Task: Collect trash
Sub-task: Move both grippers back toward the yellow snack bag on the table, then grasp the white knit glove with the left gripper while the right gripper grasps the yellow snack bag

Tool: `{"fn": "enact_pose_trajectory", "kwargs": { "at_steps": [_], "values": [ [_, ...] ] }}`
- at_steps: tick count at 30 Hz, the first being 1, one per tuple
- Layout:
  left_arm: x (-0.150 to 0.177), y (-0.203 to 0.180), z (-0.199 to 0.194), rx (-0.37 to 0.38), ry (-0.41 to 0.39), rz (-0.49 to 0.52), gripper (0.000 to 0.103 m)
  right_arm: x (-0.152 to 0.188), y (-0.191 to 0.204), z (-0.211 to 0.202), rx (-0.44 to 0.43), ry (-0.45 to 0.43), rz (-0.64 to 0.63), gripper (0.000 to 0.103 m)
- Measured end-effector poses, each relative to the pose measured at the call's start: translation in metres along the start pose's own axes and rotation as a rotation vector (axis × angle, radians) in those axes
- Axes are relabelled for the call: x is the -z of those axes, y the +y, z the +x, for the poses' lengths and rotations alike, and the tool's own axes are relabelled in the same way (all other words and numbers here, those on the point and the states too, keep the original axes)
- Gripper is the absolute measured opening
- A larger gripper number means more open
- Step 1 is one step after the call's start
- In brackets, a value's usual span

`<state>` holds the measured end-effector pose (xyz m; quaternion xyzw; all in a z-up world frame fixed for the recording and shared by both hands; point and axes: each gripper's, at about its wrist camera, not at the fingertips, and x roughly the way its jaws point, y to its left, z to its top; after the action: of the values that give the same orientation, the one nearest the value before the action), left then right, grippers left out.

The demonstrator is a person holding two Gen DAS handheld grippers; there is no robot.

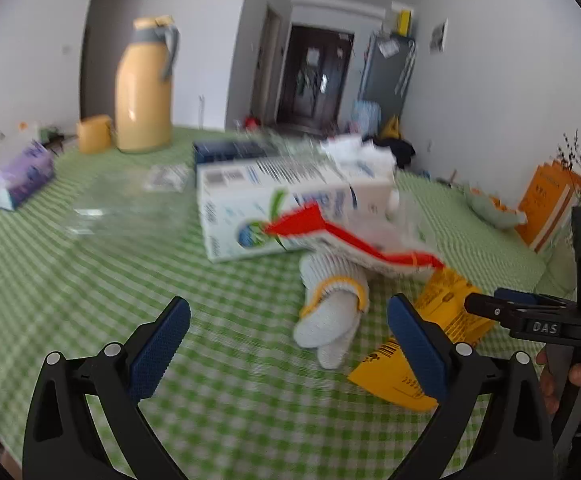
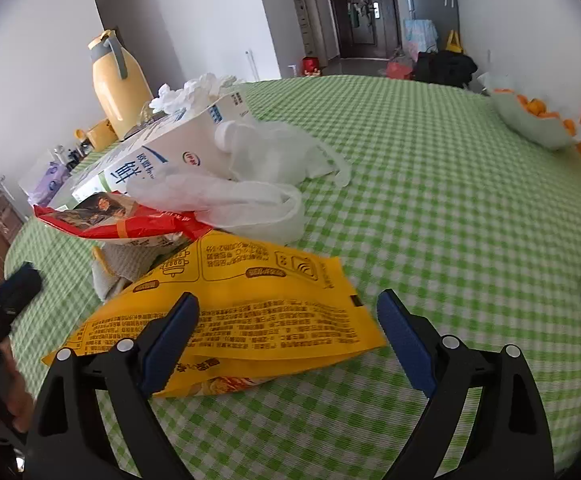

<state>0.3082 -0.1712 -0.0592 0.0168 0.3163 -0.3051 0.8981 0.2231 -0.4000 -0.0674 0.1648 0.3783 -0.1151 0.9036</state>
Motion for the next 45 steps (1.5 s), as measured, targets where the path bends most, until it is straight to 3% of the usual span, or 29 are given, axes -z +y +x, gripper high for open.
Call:
{"fn": "enact_pose_trajectory", "kwargs": {
  "at_steps": [1, 2, 7, 8, 10, 13, 14, 15, 18, 20, 22, 23, 24, 25, 27, 30, 32, 35, 40, 45],
  "values": [
    [0.000, -0.002, 0.009, 0.018, 0.026, -0.001, 0.096, 0.001, 0.000, 0.002, -0.007, 0.006, -0.001, 0.083],
    [-0.001, -0.005, 0.018, 0.038, 0.050, -0.001, 0.096, 0.002, 0.000, 0.004, -0.010, 0.013, -0.007, 0.072],
    [-0.007, -0.019, 0.048, 0.046, 0.106, 0.029, 0.096, 0.004, -0.006, 0.000, -0.043, 0.006, -0.007, 0.057],
    [-0.008, -0.022, 0.056, 0.046, 0.125, 0.032, 0.096, 0.005, -0.008, -0.002, -0.042, 0.005, -0.011, 0.045],
    [-0.010, -0.024, 0.064, 0.056, 0.154, 0.024, 0.096, 0.005, -0.009, -0.004, -0.054, 0.012, -0.019, 0.043],
    [-0.013, -0.028, 0.072, 0.068, 0.152, 0.016, 0.095, 0.005, -0.011, -0.009, -0.029, 0.001, -0.032, 0.028],
    [-0.015, -0.029, 0.073, 0.065, 0.141, 0.014, 0.094, 0.003, -0.012, -0.011, -0.007, -0.006, -0.030, 0.002],
    [-0.017, -0.029, 0.074, 0.063, 0.131, 0.009, 0.088, 0.003, -0.017, -0.012, 0.037, 0.000, -0.021, 0.001],
    [-0.022, -0.028, 0.083, 0.098, 0.197, -0.013, 0.082, 0.003, -0.033, -0.016, -0.036, -0.014, 0.051, 0.001],
    [-0.023, -0.027, 0.083, 0.088, 0.182, -0.021, 0.073, 0.003, -0.041, -0.024, -0.077, -0.042, 0.078, 0.001],
    [-0.024, -0.026, 0.084, 0.087, 0.187, -0.028, 0.071, 0.002, -0.039, -0.027, -0.083, -0.032, 0.037, 0.027],
    [-0.024, -0.025, 0.087, 0.092, 0.202, -0.039, 0.071, 0.001, -0.036, -0.027, -0.069, -0.020, 0.020, 0.057],
    [-0.024, -0.024, 0.089, 0.094, 0.214, -0.048, 0.068, 0.001, -0.034, -0.027, -0.079, -0.010, 0.007, 0.070],
    [-0.024, -0.022, 0.089, 0.095, 0.217, -0.053, 0.063, 0.001, -0.032, -0.026, -0.099, -0.005, 0.003, 0.070],
    [-0.022, -0.021, 0.093, 0.107, 0.234, -0.064, 0.038, 0.003, -0.028, -0.020, -0.111, 0.013, 0.005, 0.070],
    [-0.020, -0.025, 0.092, 0.115, 0.223, -0.076, 0.028, 0.008, -0.022, -0.007, -0.091, 0.057, -0.003, 0.070],
    [-0.019, -0.031, 0.091, 0.112, 0.222, -0.047, 0.025, 0.010, -0.022, -0.003, -0.112, 0.055, 0.022, 0.069],
    [-0.018, -0.033, 0.090, 0.114, 0.228, -0.037, 0.023, 0.011, -0.019, 0.000, -0.163, 0.054, 0.021, 0.053],
    [-0.019, -0.023, 0.088, 0.137, 0.242, -0.066, 0.023, 0.012, -0.022, 0.007, -0.207, 0.071, 0.081, 0.051],
    [-0.016, -0.026, 0.088, 0.133, 0.236, -0.054, 0.021, 0.012, -0.020, 0.011, -0.276, 0.083, 0.115, 0.028]
  ]
}}
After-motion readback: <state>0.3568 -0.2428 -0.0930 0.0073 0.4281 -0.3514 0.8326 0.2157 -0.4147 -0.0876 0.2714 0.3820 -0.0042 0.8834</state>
